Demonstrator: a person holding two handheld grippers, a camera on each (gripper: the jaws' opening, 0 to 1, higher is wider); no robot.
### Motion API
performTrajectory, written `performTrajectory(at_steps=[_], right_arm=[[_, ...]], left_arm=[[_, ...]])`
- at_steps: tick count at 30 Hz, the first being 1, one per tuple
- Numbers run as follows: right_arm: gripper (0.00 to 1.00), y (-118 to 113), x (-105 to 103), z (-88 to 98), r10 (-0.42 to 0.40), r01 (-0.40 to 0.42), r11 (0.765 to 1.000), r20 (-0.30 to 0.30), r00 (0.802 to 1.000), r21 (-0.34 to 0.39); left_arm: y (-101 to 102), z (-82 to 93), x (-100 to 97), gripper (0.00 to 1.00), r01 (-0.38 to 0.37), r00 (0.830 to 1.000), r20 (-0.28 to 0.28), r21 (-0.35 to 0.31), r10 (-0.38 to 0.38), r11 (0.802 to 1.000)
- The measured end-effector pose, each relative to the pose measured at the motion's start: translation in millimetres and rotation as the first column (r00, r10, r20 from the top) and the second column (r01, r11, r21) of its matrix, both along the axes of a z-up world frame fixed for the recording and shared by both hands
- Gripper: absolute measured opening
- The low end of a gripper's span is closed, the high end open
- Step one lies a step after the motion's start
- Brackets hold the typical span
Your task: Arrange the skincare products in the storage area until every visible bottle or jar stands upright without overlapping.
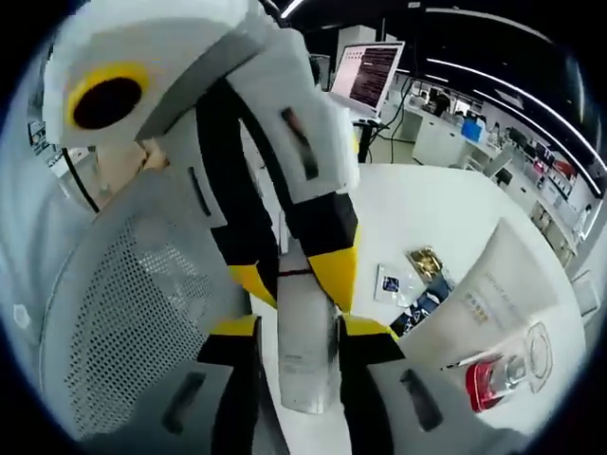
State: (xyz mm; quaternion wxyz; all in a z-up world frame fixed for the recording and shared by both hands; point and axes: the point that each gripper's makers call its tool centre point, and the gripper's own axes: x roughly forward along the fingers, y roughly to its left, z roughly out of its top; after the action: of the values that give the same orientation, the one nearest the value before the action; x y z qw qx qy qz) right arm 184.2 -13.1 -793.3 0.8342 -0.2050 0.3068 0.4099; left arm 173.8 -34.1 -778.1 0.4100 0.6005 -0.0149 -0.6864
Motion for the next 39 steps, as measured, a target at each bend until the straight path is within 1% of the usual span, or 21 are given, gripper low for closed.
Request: performTrajectory(at_steps=[1,3,7,11,14,16,18,22,23,25,27,28,29,31,32,34,35,36,37,38,39], right_arm=[[0.29,-1.2,0.1,-0.4,-0.002,0.002,1.000,-0.004,1.000,-0.001],[0.28,-5.0,-0.8,-1.9,-0.006,0.006,1.000,-0.011,1.000,-0.007],[0.25,-9.9,-1.7,-1.0,-0.024,0.024,1.000,-0.022,0.999,-0.007],[0.24,-12.3,-2.1,0.7,-0.055,0.055,0.998,-0.019,0.998,0.019],[0.24,-13.2,-3.5,-0.9,-0.066,0.067,0.997,-0.021,0.998,0.025],[0.24,-13.4,-4.9,-1.4,-0.079,0.080,0.996,-0.024,0.997,0.047],[0.24,-15.4,-6.3,-4.9,-0.091,0.092,0.995,-0.023,0.996,0.043],[0.24,-22.5,-9.3,-7.1,-0.113,0.114,0.992,-0.029,0.993,0.047],[0.24,-24.1,-9.6,-6.7,-0.119,0.120,0.992,-0.026,0.993,0.048],[0.24,-29.0,-10.1,-5.8,-0.138,0.139,0.989,-0.022,0.990,0.052],[0.24,-33.7,-10.9,-4.2,-0.165,0.166,0.983,-0.011,0.986,0.073],[0.24,-35.6,-10.6,-3.5,-0.179,0.179,0.981,-0.003,0.984,0.081],[0.24,-37.8,-11.9,-3.5,-0.188,0.187,0.979,-0.001,0.982,0.085],[0.24,-41.1,-14.7,-1.2,-0.200,0.199,0.975,0.011,0.980,0.096],[0.24,-41.1,-15.4,1.0,-0.202,0.199,0.974,0.019,0.979,0.108],[0.24,-42.5,-17.6,6.6,-0.223,0.218,0.965,0.022,0.975,0.145],[0.24,-42.7,-19.6,10.1,-0.223,0.215,0.963,0.030,0.974,0.161],[0.24,-42.8,-20.5,12.1,-0.227,0.219,0.960,0.032,0.973,0.174],[0.24,-43.7,-20.8,14.0,-0.241,0.231,0.955,0.033,0.970,0.187],[0.24,-44.5,-21.3,16.8,-0.247,0.234,0.952,0.043,0.968,0.198],[0.24,-44.3,-21.9,19.1,-0.250,0.235,0.949,0.045,0.967,0.211]], left_arm=[[-3.4,0.9,-2.1,0.17,0.005,1.000,-0.007,-0.006,-0.005,1.000],[-5.6,1.0,-2.5,0.17,0.028,0.999,0.017,-0.004,-0.028,1.000],[-7.2,1.0,-4.7,0.17,0.023,1.000,0.009,-0.004,-0.023,1.000],[-7.7,-0.9,-2.5,0.17,-0.015,1.000,-0.026,-0.023,0.014,1.000],[-8.5,-0.5,-3.3,0.18,-0.004,0.999,-0.037,-0.050,0.002,0.999],[-7.4,-1.9,-3.8,0.18,-0.030,0.996,-0.083,-0.057,0.025,0.998],[-7.2,-0.5,-1.3,0.19,-0.045,0.995,-0.096,-0.070,0.038,0.997],[-5.1,4.9,5.5,0.22,-0.135,0.975,-0.188,-0.102,0.115,0.985],[-4.0,7.3,10.7,0.23,-0.182,0.964,-0.218,-0.113,0.154,0.977],[-2.8,12.5,15.9,0.24,-0.212,0.954,-0.243,-0.132,0.176,0.968],[-0.3,17.1,20.5,0.23,-0.271,0.929,-0.297,-0.141,0.221,0.952],[1.9,18.5,22.7,0.23,-0.302,0.913,-0.327,-0.140,0.244,0.943],[2.9,19.9,24.4,0.24,-0.320,0.903,-0.346,-0.143,0.255,0.937],[4.6,22.7,24.6,0.26,-0.377,0.856,-0.431,-0.145,0.285,0.915],[4.6,25.0,24.8,0.28,-0.396,0.839,-0.462,-0.153,0.288,0.906],[5.0,30.7,22.4,0.30,-0.453,0.772,-0.563,-0.159,0.297,0.877],[5.3,34.6,22.2,0.33,-0.494,0.725,-0.618,-0.160,0.304,0.855],[5.1,38.0,20.9,0.34,-0.503,0.706,-0.646,-0.171,0.289,0.847],[4.3,41.9,17.9,0.36,-0.515,0.680,-0.682,-0.180,0.271,0.838],[3.1,45.8,15.0,0.39,-0.551,0.617,-0.743,-0.171,0.261,0.817],[1.8,49.5,11.1,0.40,-0.560,0.577,-0.783,-0.173,0.231,0.810]])
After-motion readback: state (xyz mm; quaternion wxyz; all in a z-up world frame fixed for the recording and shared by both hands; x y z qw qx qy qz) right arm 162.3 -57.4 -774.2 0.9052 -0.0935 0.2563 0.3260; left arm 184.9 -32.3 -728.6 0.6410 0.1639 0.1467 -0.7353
